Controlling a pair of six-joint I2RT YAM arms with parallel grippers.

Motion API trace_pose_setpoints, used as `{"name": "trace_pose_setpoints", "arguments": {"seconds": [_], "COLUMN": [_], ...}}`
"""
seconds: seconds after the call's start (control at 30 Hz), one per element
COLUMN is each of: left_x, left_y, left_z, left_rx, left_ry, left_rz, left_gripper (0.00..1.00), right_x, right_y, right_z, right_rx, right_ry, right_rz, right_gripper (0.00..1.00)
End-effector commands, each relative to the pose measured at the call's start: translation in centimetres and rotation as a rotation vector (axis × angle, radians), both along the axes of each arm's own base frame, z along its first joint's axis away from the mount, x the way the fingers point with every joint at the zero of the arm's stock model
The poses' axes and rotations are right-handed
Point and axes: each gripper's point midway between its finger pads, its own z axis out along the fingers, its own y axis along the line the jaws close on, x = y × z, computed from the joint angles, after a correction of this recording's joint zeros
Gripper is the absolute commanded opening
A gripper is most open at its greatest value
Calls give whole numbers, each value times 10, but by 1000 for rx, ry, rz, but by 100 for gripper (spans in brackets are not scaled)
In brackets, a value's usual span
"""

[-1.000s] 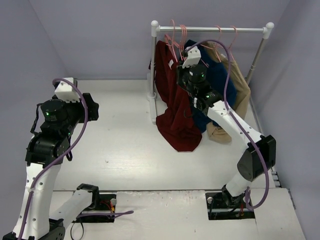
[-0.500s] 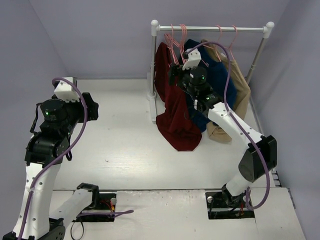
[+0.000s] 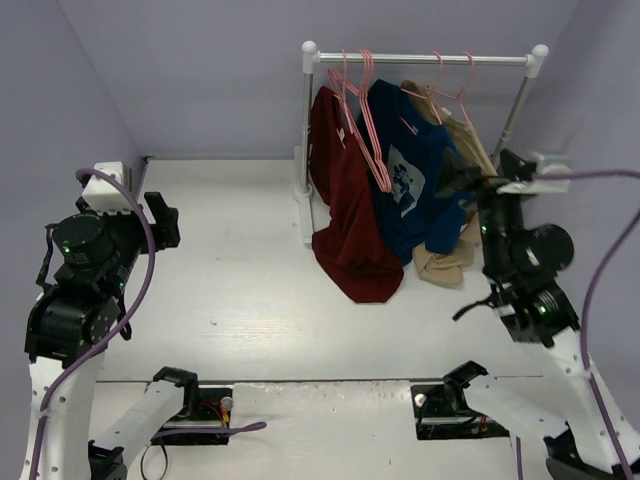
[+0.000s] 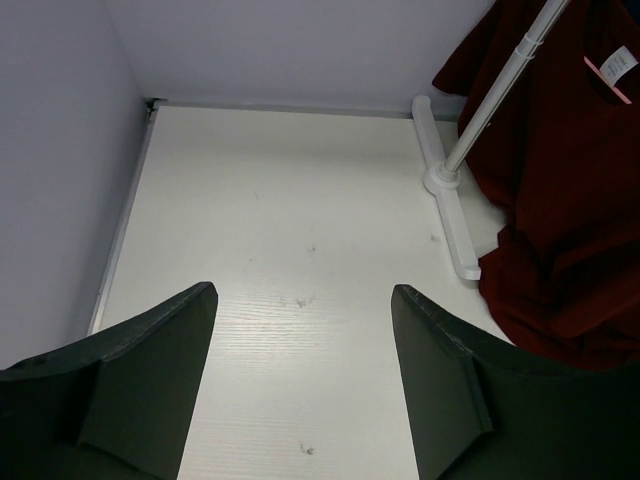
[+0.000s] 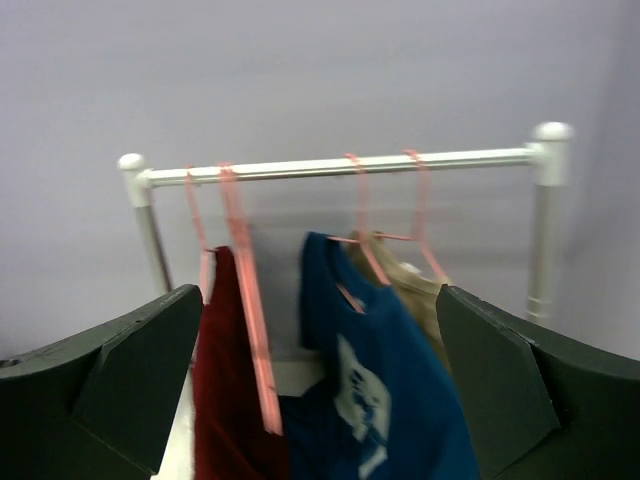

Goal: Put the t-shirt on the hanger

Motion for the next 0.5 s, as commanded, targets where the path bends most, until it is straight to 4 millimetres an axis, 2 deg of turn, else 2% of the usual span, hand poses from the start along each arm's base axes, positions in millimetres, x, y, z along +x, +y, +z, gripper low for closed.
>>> {"name": "trace_pose_setpoints", "arguments": {"seconds": [0.0,0.03,0.07,0.2,0.27,0.37,0.47], "left_x": [-13,-15,-16,-18,-20,-23,-25], "left_y": [14,16,17,17,17,19,24], "left_z": [17,14,11,-10,-21,-35,-44], "left_rx": [39,36,34,68,80,93,113], "left_ry": [-64,-63,-59,-25,-8,8,21], "left_rz": [57,74,82,68,64,66,87], "left_gripper": [66,66,66,66,66,66,66], "right_x": [-29,-30,-43,-66,-72,-75,-74], "right_y": [-47,-48,-55,-70,-77,-74,-79], "right_z": [-26,-43,-42,-75,-92,-110,-120], "right_rx": [-40,-97,-87,-45,1,35,89], "right_ry": [39,81,62,76,115,162,186], "right_rz": [-168,-170,-171,-182,-198,-174,-205], "right_gripper": [100,100,100,100,100,100,100]}}
